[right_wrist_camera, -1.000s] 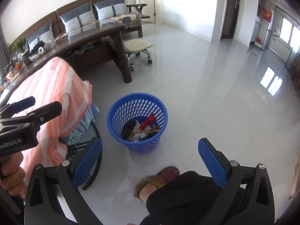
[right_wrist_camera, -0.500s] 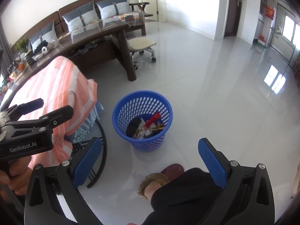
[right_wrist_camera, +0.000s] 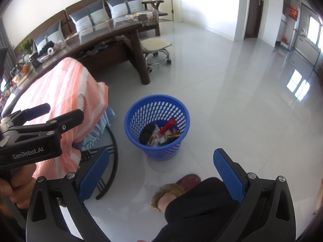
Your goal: Collect trash
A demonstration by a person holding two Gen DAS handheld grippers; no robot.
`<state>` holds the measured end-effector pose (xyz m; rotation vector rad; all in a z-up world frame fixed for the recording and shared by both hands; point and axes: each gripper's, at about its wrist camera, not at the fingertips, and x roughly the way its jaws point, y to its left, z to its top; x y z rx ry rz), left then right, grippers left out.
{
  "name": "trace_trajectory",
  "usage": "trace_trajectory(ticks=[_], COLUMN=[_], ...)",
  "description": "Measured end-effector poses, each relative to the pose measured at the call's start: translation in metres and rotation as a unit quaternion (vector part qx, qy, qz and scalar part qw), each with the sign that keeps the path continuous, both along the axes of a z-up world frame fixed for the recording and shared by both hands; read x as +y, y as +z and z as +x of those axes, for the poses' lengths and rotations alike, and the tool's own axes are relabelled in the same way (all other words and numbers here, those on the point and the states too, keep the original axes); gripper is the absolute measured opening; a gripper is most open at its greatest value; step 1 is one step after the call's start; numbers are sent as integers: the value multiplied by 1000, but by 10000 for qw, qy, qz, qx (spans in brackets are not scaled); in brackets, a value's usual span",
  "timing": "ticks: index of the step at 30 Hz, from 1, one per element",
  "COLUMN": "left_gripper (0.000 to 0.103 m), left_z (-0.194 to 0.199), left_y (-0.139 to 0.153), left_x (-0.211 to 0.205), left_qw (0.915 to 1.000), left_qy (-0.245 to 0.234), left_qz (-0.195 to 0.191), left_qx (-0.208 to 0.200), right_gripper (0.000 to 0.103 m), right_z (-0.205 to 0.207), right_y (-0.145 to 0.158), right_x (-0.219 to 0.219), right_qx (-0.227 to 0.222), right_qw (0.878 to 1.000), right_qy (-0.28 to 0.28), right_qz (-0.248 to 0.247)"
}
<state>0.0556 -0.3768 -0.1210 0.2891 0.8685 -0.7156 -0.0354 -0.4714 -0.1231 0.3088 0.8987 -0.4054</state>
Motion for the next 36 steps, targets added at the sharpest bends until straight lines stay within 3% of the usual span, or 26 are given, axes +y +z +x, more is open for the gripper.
trace_trajectory(ticks=[36], left_gripper=[103], left_z=[1], left_y=[-5], left_x=[-1], left_qw=[10000], left_qy=[34], left_qz=[83], left_qx=[-19], right_gripper=[103], right_z=[-4], right_y=[-6], right_x=[-4], right_qx=[97], right_qw=[9999], right_qy=[-48], right_qz=[116])
